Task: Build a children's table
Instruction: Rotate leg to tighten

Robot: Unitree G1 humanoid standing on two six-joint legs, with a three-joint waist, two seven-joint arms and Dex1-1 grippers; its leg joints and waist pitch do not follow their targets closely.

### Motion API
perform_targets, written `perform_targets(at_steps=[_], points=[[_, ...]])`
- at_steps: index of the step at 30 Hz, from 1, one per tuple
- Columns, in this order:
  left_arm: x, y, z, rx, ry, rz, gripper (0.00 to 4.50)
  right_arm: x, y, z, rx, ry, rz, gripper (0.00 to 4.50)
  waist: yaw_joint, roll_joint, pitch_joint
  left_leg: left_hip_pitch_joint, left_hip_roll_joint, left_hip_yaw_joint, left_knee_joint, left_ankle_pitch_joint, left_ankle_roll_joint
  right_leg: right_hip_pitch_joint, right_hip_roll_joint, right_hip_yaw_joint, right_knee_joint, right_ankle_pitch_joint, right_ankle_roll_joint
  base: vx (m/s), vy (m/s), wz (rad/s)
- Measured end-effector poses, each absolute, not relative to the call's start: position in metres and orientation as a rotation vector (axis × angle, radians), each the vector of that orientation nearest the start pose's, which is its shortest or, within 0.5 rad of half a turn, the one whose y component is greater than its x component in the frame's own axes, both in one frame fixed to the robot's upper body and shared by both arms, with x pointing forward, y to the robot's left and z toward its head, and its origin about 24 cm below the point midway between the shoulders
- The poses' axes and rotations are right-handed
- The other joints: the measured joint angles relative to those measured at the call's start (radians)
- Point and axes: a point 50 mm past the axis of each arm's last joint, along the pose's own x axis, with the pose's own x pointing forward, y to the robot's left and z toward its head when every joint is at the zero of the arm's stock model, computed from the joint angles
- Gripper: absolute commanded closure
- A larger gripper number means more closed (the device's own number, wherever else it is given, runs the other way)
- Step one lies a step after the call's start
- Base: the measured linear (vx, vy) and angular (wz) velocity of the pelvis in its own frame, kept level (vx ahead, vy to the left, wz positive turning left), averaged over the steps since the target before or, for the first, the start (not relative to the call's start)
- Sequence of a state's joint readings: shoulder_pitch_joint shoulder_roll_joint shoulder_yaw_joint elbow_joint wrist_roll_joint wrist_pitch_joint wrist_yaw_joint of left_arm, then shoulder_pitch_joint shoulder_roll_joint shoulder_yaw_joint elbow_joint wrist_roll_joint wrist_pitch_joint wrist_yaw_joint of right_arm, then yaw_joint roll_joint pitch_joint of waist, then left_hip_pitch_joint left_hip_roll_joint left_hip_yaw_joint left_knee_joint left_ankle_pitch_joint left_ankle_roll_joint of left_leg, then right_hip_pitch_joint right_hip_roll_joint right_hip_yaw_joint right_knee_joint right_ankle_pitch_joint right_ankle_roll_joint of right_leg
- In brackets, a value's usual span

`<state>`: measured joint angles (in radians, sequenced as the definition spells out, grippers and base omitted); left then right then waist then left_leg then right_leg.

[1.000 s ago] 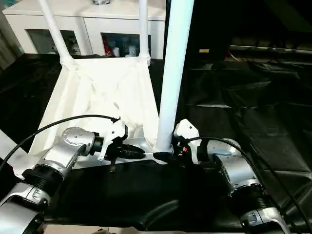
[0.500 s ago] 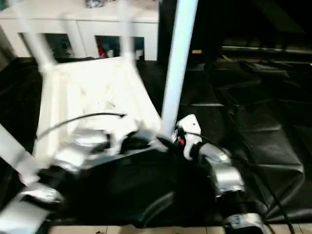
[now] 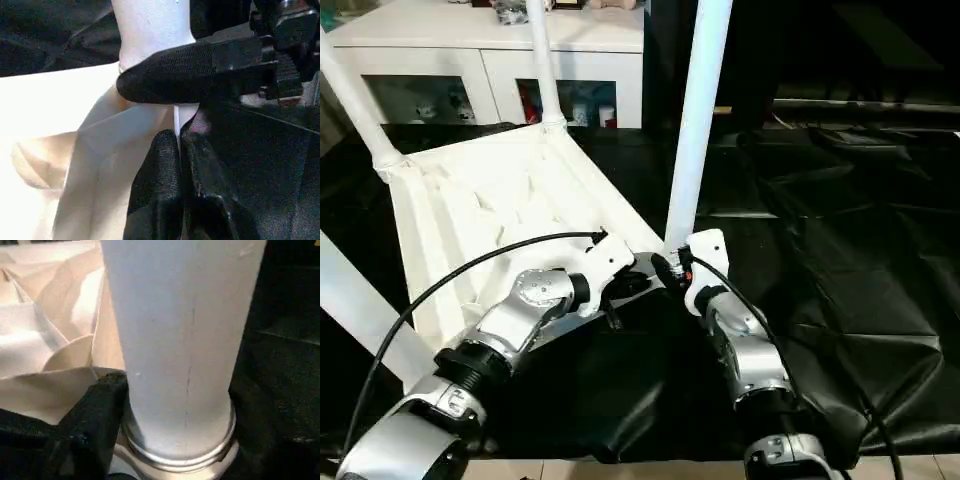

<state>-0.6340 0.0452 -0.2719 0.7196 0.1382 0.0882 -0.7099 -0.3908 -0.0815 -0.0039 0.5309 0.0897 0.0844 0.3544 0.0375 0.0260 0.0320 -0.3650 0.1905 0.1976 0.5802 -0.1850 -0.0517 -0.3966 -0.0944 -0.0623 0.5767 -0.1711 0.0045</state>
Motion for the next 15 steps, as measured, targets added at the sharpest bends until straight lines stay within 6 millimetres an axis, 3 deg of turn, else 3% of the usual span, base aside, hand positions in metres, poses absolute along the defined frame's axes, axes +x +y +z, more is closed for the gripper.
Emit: perform_targets(at_steps=[2, 6, 12, 15], points=[[0.327, 0.048, 0.037, 0.348, 0.309, -1.042, 4.5, 0.316, -0.13, 0.02, 0.027, 0.238, 0.436, 0.69, -0.001, 0.0, 0.0, 0.0, 0.0, 0.0, -0.001, 0.0, 0.0, -0.001, 0.0, 0.0, 0.0, 0.0, 0.0, 0.0, 0.0, 0.0], [0.326, 0.058, 0.037, 0.359, 0.299, -1.09, 4.5, 0.307, -0.143, 0.025, 0.011, 0.251, 0.57, 0.69, 0.005, 0.001, 0.001, -0.001, 0.0, 0.0, -0.005, 0.0, 0.0, -0.002, 0.0, -0.001, 0.0, 0.0, 0.0, 0.0, 0.0, 0.0], [0.321, 0.079, 0.038, 0.368, 0.301, -1.221, 4.5, 0.281, -0.172, 0.039, -0.058, 0.256, 0.813, 0.69, 0.02, 0.002, 0.001, -0.001, 0.002, 0.0, -0.008, 0.0, 0.0, -0.003, 0.002, -0.003, 0.001, 0.001, 0.001, 0.0, 0.0, 0.0], [0.314, 0.089, 0.04, 0.342, 0.32, -1.348, 4.5, 0.263, -0.2, 0.039, -0.057, 0.309, 0.874, 0.69, 0.033, 0.003, 0.001, -0.002, 0.002, 0.001, -0.008, 0.0, 0.0, -0.003, 0.001, -0.002, 0.001, 0.002, -0.001, 0.0, 0.0, 0.0]])
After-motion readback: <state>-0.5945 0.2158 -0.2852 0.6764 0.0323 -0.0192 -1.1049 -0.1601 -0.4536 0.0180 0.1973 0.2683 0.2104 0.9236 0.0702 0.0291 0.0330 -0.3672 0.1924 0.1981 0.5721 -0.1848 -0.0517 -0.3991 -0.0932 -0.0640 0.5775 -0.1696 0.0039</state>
